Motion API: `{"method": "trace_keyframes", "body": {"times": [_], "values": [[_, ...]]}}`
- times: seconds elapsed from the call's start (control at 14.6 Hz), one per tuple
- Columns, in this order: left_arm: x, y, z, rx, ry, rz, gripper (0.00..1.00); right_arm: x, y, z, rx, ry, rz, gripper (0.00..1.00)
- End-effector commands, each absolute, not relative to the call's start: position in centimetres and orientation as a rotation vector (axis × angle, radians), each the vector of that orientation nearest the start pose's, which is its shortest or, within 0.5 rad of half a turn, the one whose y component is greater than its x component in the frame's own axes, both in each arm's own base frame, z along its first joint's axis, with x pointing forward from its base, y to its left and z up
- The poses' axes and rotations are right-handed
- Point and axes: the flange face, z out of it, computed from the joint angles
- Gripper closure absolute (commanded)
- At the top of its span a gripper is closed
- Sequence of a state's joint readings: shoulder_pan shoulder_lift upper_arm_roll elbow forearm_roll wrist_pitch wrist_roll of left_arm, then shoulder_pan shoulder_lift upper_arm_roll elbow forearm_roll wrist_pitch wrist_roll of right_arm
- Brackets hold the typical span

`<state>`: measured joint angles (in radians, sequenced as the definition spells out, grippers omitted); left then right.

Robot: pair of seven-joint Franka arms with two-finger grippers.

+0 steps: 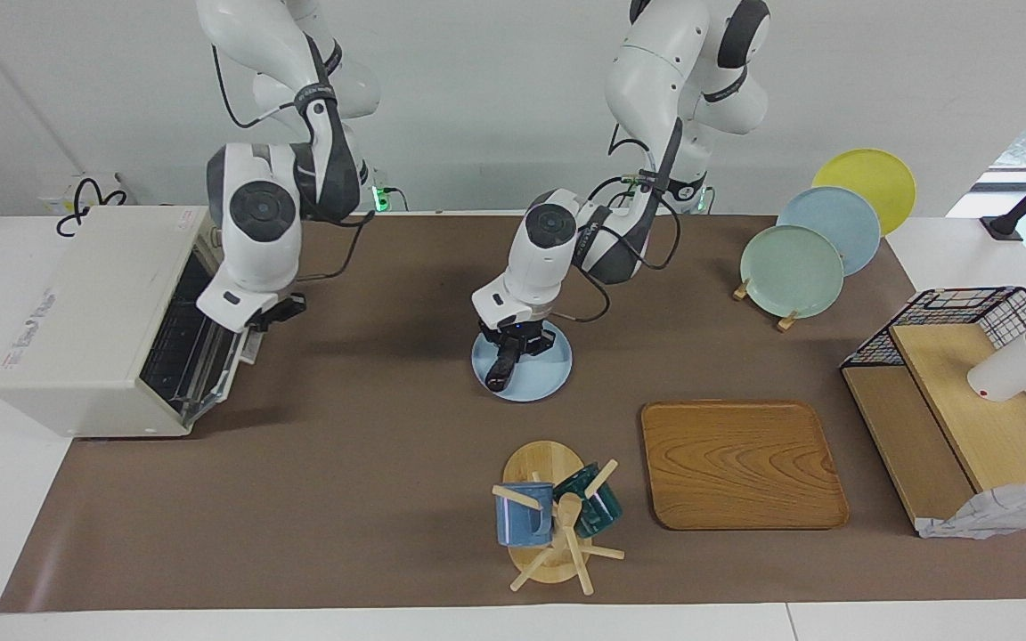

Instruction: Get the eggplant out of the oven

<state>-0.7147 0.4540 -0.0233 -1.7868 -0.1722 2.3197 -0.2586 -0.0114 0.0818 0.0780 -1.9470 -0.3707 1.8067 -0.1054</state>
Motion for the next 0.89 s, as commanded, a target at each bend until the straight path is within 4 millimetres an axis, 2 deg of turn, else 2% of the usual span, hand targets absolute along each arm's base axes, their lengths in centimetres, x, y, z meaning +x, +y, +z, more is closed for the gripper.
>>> {"method": "trace_keyframes", "body": {"times": [0.0, 0.14, 0.27, 0.41, 0.55, 0.68, 0.75, 0.82], "values": [[51.3, -41.4, 33.9, -3.267, 0.511, 0.038, 1.00, 54.6, -3.6, 43.2, -3.371, -0.543, 0.427, 1.00], [53.5, -37.9, 37.5, -3.285, 0.421, 0.043, 1.00, 54.2, -5.8, 44.1, -3.351, -0.584, 0.442, 1.00], [57.0, -32.4, 41.1, -3.296, 0.282, 0.069, 1.00, 53.9, -7.5, 45.5, -3.347, -0.590, 0.418, 1.00], [61.1, -26.8, 43.2, -3.299, 0.162, 0.067, 1.00, 54.2, -6.8, 49.2, -3.287, -0.487, 0.371, 1.00], [63.9, -21.3, 43.1, -3.307, 0.085, 0.023, 1.00, 54.6, -5.7, 54.2, -3.235, -0.428, 0.310, 1.00], [66.0, -16.1, 42.2, -3.309, 0.016, -0.012, 1.00, 55.0, -5.2, 58.4, -3.213, -0.408, 0.231, 0.94], [67.1, -14.9, 41.0, -3.311, 0.000, -0.026, 1.00, 55.0, -5.1, 60.0, -3.195, -0.396, 0.211, 0.91], [68.4, -13.9, 40.9, -3.312, -0.024, -0.062, 1.00, 54.9, -5.1, 60.8, -3.169, -0.381, 0.198, 0.82]]}}
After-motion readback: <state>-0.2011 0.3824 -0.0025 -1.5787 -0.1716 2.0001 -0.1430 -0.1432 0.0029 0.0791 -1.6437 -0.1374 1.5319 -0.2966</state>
